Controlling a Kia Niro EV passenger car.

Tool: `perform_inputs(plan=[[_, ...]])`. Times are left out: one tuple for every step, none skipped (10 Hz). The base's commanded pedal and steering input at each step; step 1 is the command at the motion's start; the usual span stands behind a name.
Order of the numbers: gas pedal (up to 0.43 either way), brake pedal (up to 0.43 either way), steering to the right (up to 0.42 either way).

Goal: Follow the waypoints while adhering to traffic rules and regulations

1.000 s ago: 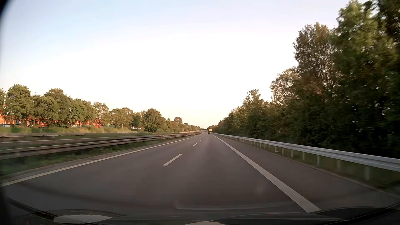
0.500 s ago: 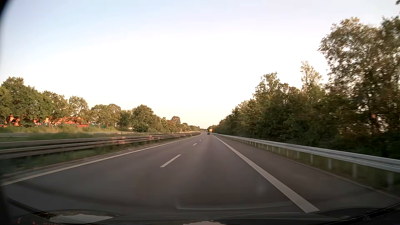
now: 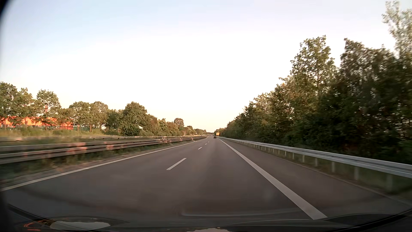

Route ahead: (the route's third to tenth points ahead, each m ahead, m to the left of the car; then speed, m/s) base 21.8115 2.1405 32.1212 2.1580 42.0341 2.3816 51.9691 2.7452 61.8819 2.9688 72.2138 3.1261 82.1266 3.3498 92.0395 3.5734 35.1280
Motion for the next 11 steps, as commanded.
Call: perform_inputs(plan=[[0.461, 0.018, -0.003], [0.461, 0.018, -0.003], [0.441, 0.018, -0.003], [0.429, 0.018, -0.003], [0.429, 0.018, -0.003], [0.429, 0.018, -0.003], [0.421, 0.018, -0.003], [0.409, 0.018, -0.002], [0.398, 0.018, -0.002], [0.398, 0.018, -0.002], [0.398, 0.012, -0.002]])
